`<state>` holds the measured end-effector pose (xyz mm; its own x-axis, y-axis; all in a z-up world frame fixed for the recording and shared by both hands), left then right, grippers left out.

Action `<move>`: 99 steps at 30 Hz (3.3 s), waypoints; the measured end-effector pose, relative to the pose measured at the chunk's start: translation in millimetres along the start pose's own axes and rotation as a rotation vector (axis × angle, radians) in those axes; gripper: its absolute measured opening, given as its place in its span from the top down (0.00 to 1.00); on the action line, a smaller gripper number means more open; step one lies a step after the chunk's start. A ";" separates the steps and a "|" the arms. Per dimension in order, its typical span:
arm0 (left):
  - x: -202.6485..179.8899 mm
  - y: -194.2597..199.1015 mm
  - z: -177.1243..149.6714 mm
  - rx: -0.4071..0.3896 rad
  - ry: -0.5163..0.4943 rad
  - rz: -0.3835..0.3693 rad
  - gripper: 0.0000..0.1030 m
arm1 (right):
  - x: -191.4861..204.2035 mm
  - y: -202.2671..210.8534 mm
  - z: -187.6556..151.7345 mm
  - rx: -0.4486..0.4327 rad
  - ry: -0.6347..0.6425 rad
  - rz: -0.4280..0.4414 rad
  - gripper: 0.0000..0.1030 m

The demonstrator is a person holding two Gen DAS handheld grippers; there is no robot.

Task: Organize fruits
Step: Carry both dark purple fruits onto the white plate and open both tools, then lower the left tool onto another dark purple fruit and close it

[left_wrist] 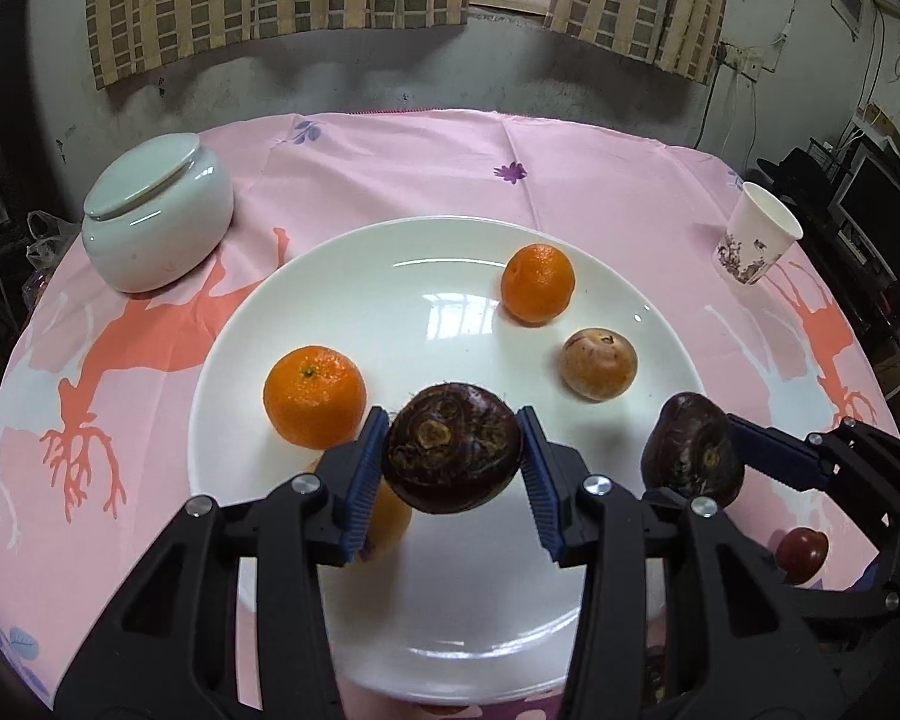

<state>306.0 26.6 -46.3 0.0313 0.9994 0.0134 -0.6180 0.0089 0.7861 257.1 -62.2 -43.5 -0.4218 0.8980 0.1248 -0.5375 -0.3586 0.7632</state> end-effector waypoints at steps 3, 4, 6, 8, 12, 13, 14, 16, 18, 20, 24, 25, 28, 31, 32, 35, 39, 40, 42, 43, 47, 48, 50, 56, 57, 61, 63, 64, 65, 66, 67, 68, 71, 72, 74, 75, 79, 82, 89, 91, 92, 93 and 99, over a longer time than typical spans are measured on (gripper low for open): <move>1.7 10.9 6.9 -0.059 0.021 0.017 0.24 | -7.1 11.1 1.4 -0.047 -0.005 -0.013 0.48; 0.3 17.0 8.5 -0.075 0.015 0.014 0.23 | -8.9 15.0 1.3 -0.052 -0.022 0.004 0.48; -2.6 29.3 9.5 -0.095 -0.006 0.013 0.23 | -15.1 26.6 -1.8 -0.057 -0.057 0.020 0.48; -1.8 42.4 6.8 -0.108 -0.006 0.014 0.23 | -19.9 40.3 -4.9 -0.068 -0.094 0.040 0.48; -2.4 74.6 -6.6 -0.137 -0.037 0.008 0.20 | -28.3 66.9 -22.4 -0.074 -0.153 0.067 0.46; -1.4 83.4 -10.4 -0.148 -0.040 0.007 0.19 | -29.6 74.3 -28.1 -0.079 -0.157 0.066 0.46; 0.0 91.9 -14.5 -0.159 -0.039 0.002 0.19 | -30.3 80.9 -33.6 -0.082 -0.162 0.065 0.45; 3.0 108.3 -25.9 -0.167 -0.035 -0.009 0.15 | -31.9 95.7 -46.7 -0.097 -0.180 0.069 0.39; 6.2 122.5 -38.0 -0.174 -0.024 -0.014 0.14 | -32.4 109.2 -59.3 -0.113 -0.195 0.073 0.38; 7.6 133.8 -52.4 -0.172 -0.022 -0.021 0.13 | -31.4 120.0 -71.6 -0.120 -0.207 0.072 0.38; 9.2 150.5 -85.0 -0.174 -0.030 -0.012 0.10 | -23.6 135.4 -98.4 -0.130 -0.226 0.084 0.31; 9.9 152.6 -92.7 -0.172 -0.028 -0.010 0.10 | -20.6 136.4 -105.2 -0.126 -0.229 0.087 0.31; 12.1 154.2 -114.1 -0.156 -0.016 -0.013 0.09 | -14.6 140.7 -122.1 -0.127 -0.231 0.095 0.31; 12.8 150.4 -133.5 -0.127 0.001 -0.028 0.09 | -14.3 136.9 -137.2 -0.128 -0.253 0.118 0.31; 12.6 148.5 -138.9 -0.117 0.004 -0.031 0.09 | -16.1 134.6 -140.7 -0.124 -0.262 0.123 0.31; 11.1 144.2 -151.2 -0.107 -0.008 -0.023 0.09 | -23.4 126.8 -148.3 -0.101 -0.284 0.132 0.31; 11.6 141.0 -163.6 -0.105 -0.025 -0.017 0.09 | -26.0 129.1 -147.8 -0.112 -0.280 0.129 0.31; 12.1 139.7 -165.8 -0.100 -0.023 -0.024 0.09 | -26.2 130.7 -147.3 -0.120 -0.277 0.124 0.31; 12.4 136.3 -171.0 -0.088 -0.020 -0.039 0.09 | -27.0 132.1 -147.6 -0.127 -0.279 0.121 0.31; 13.0 134.5 -173.3 -0.082 -0.020 -0.040 0.09 | -27.3 132.3 -147.7 -0.127 -0.281 0.120 0.31; 14.3 127.9 -181.3 -0.049 -0.008 -0.054 0.09 | -29.5 130.9 -148.6 -0.121 -0.281 0.107 0.31; 14.9 126.6 -183.1 -0.042 -0.007 -0.051 0.09 | -29.6 130.5 -148.8 -0.119 -0.281 0.106 0.31; 16.7 126.3 -186.0 -0.040 -0.009 -0.036 0.09 | -29.4 129.2 -149.4 -0.114 -0.277 0.100 0.31; 19.7 130.9 -196.7 -0.027 -0.021 -0.049 0.09 | -30.3 125.7 -151.6 -0.099 -0.275 0.089 0.31; 19.7 131.1 -198.8 -0.024 -0.028 -0.047 0.09 | -30.0 125.1 -152.1 -0.095 -0.277 0.087 0.31; 16.5 135.1 -205.3 -0.021 -0.086 -0.048 0.09 | -31.2 124.3 -153.5 -0.089 -0.284 0.085 0.31; 15.0 139.4 -208.5 -0.030 -0.107 -0.050 0.09 | -30.9 125.3 -153.3 -0.091 -0.285 0.088 0.31; 14.1 140.3 -211.4 -0.026 -0.119 -0.052 0.09 | -30.8 125.1 -153.2 -0.093 -0.283 0.088 0.31; 13.3 140.6 -214.4 -0.021 -0.133 -0.052 0.09 | -30.2 125.1 -153.0 -0.093 -0.282 0.088 0.31; 12.9 140.8 -217.4 -0.016 -0.144 -0.050 0.09 | -29.7 124.9 -153.0 -0.092 -0.280 0.089 0.31; 12.6 140.8 -219.9 -0.012 -0.152 -0.053 0.09 | -29.3 124.7 -152.9 -0.091 -0.279 0.090 0.31; 12.3 140.8 -222.0 -0.008 -0.161 -0.053 0.09 | -29.1 124.2 -153.1 -0.090 -0.279 0.089 0.31; 12.2 141.2 -223.9 -0.005 -0.164 -0.053 0.09 | -28.9 122.6 -154.0 -0.081 -0.278 0.085 0.31; 11.1 140.9 -225.3 0.000 -0.167 -0.058 0.09 | -29.0 122.7 -154.0 -0.081 -0.279 0.084 0.31; 8.4 139.7 -228.3 0.002 -0.181 -0.057 0.09 | -28.7 123.7 -153.9 -0.084 -0.280 0.087 0.31; 7.1 138.5 -229.7 0.003 -0.189 -0.052 0.09 | -28.6 123.6 -153.8 -0.085 -0.278 0.086 0.31; 5.0 136.4 -229.2 -0.006 -0.178 -0.059 0.11 | -28.0 125.2 -153.5 -0.088 -0.277 0.087 0.31; 5.4 135.0 -227.4 -0.016 -0.162 -0.067 0.20 | -27.5 125.2 -153.6 -0.088 -0.276 0.088 0.31; 2.7 126.0 -239.7 0.042 -0.181 -0.093 0.38 | -27.1 127.2 -152.6 -0.093 -0.277 0.090 0.31; 0.5 124.5 -239.9 0.041 -0.189 -0.080 0.38 | -26.7 126.8 -152.9 -0.088 -0.273 0.090 0.31; -2.2 123.0 -239.8 0.033 -0.207 -0.061 0.38 | -26.2 126.8 -153.0 -0.086 -0.270 0.088 0.31; -5.1 122.3 -240.1 0.024 -0.229 -0.043 0.39 | -26.1 127.1 -153.0 -0.087 -0.269 0.087 0.31; -11.0 124.5 -236.5 0.006 -0.233 -0.068 0.58 | -27.7 123.1 -154.8 -0.079 -0.274 0.081 0.31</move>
<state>43.0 24.5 -94.7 0.2535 0.9619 0.1022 -0.6039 0.0749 0.7935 89.6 -170.6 -51.1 -0.2585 0.8972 0.3580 -0.5702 -0.4409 0.6932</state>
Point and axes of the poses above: each gripper's, at about its wrist camera, not at the fingertips, and y roughly against the way its jaws point, x to its left, z to its top, the point moved 8 cm from there along -y, roughly the way its jaws point, and after that the axes turned 7 degrees about z, right-handed, at the moved point
